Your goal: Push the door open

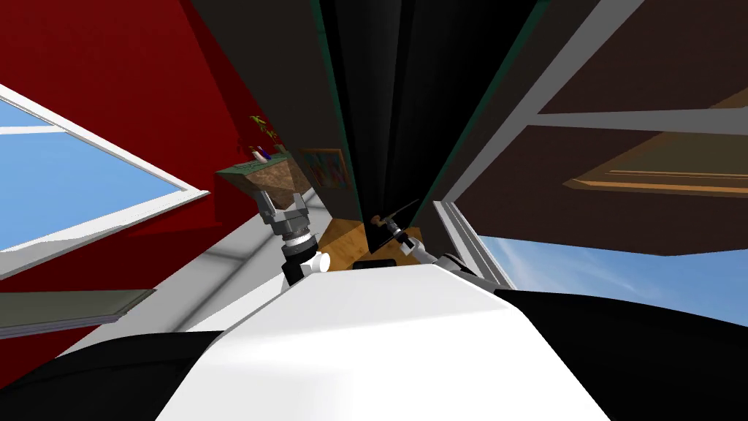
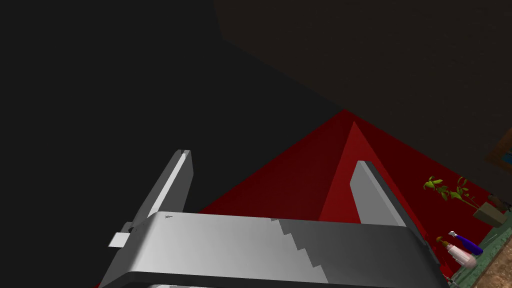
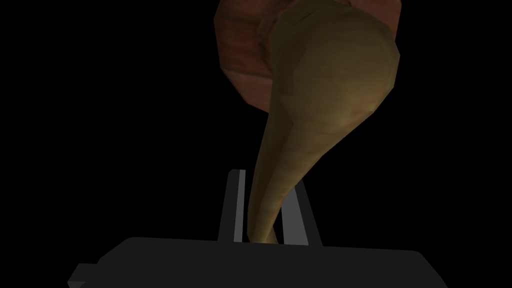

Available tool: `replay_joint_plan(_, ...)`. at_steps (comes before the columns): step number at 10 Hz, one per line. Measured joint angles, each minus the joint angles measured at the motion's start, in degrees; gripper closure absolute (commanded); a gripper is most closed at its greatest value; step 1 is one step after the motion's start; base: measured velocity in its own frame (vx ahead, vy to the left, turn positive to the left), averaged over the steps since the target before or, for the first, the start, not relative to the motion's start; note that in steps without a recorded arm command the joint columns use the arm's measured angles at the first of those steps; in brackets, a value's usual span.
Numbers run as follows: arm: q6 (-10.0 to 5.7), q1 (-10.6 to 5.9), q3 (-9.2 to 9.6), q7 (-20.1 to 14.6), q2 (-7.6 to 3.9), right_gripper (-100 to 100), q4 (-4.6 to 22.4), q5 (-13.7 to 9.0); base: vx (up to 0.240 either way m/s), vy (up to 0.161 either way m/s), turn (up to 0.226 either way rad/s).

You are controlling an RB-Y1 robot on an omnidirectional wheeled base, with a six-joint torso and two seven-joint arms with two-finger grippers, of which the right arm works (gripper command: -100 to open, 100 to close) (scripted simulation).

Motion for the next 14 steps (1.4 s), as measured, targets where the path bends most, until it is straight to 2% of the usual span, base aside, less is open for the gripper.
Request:
replay_joint_plan(1,-0.27,0.46,0.17,-0.93,-1.18,100,-0.66,0.02,-0.159,-0.089,0.315)
replay_joint_plan(2,-2.07,-0.28,0.15,-2.02,-2.28,100,1.36,-0.11,-0.165,-0.098,0.267)
replay_joint_plan(3,-2.39,0.86,0.19,-3.01,-3.99,100,-0.33,-0.15,-0.187,-0.099,0.259)
replay_joint_plan(4,-1.29,3.0,0.4,-4.23,-6.39,100,-4.46,-0.13,-0.145,-0.08,0.097)
replay_joint_plan(5,-2.27,2.28,0.46,-4.9,-6.6,100,-3.12,-0.16,-0.026,-0.031,-0.05)
replay_joint_plan(6,-3.39,1.74,0.6,-5.09,-6.34,100,-1.27,-0.11,0.004,0.004,0.012)
replay_joint_plan(8,-5.48,1.16,0.84,-5.9,-6.9,100,1.47,-0.09,0.007,0.009,0.025)
replay_joint_plan(9,-5.8,1.42,0.88,-6.28,-7.4,100,1.3,-0.1,0.0,0.0,0.0)
replay_joint_plan(10,-5.35,1.89,0.91,-6.46,-7.77,100,0.24,-0.09,0.007,0.009,0.026)
replay_joint_plan(14,-5.34,1.68,0.94,-6.53,-7.72,100,0.35,-0.08,-0.001,-0.001,-0.003)
